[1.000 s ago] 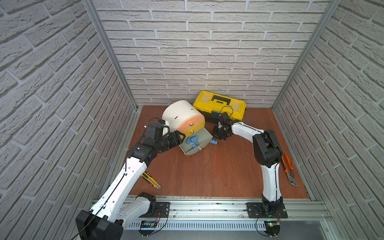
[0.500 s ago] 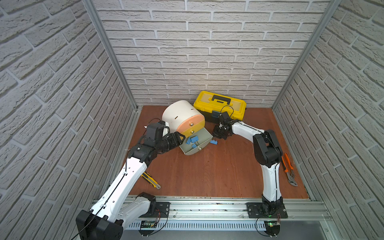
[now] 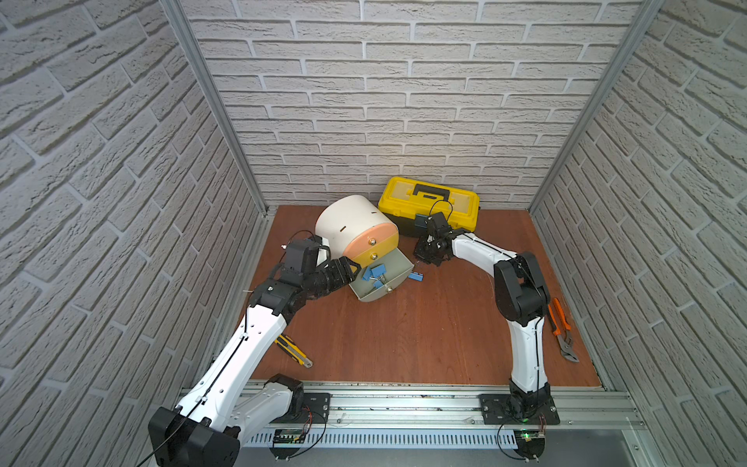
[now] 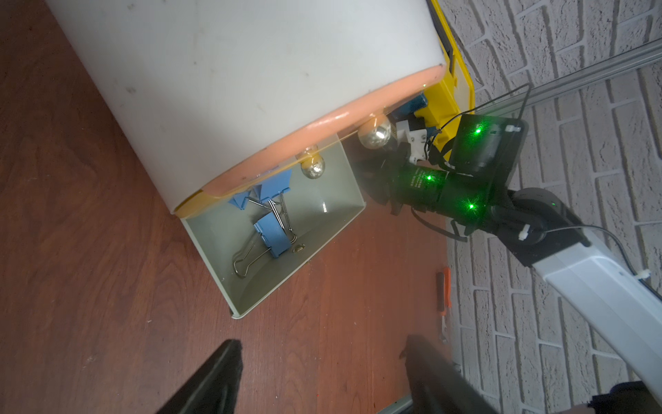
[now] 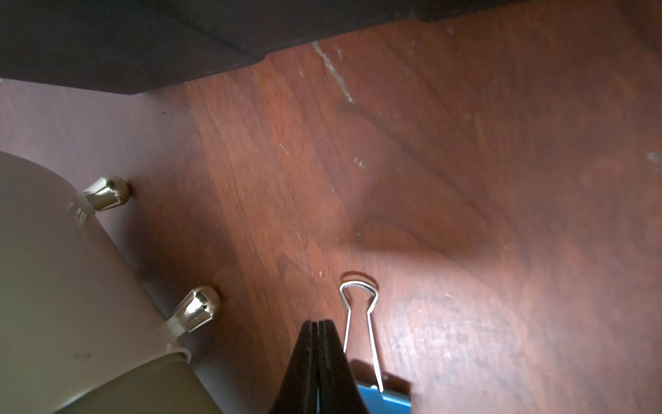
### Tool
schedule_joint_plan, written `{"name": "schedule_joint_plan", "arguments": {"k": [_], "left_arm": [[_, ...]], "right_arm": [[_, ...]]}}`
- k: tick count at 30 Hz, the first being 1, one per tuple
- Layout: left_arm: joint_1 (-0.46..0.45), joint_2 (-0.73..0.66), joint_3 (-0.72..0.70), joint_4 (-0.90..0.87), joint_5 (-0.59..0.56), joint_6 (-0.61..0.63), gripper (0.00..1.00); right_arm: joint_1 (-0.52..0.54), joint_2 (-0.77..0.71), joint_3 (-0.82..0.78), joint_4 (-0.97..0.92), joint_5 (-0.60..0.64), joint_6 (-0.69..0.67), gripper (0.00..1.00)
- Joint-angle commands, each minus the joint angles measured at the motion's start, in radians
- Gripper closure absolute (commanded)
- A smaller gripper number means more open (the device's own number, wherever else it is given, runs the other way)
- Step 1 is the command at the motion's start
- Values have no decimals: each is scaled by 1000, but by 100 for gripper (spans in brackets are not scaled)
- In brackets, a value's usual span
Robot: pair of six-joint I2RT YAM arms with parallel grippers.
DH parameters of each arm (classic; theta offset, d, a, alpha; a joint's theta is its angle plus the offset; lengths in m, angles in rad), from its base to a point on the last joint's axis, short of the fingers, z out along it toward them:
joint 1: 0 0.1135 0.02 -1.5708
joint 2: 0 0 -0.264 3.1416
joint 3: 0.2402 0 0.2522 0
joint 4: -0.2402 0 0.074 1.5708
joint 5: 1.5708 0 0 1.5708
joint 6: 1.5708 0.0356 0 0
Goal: Put the binder clips in the drawer according to color
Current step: Adjust the binder clip at the center of the board.
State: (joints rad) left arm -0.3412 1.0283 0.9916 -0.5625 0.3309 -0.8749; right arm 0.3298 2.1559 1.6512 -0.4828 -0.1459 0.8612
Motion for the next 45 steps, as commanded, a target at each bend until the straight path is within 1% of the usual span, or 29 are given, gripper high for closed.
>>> {"name": "schedule_joint_plan", "arguments": {"k": [1,9,13,24,34,45], "left_arm": [[8,-5,12,-2,12,14,24],[8,-1,10,-7,14,17,24],[9,6,15,-2,17,16,24],[8,-9,4,3,10,5,24],[8,-24,1,-4,-2,-1,24],[8,-24,-4,2,-7,-7,24]], "right_arm": [[-17,7,13,33,44,16,98],[-15,15,-71,84,17,40,98],[-12,-8,-135,128,13,62,98],[-11,-65,-243,209,-13,83,98],[-11,-171,-302,266,-24,103,98],[12,-169,-336,318,-66,148,98]]}}
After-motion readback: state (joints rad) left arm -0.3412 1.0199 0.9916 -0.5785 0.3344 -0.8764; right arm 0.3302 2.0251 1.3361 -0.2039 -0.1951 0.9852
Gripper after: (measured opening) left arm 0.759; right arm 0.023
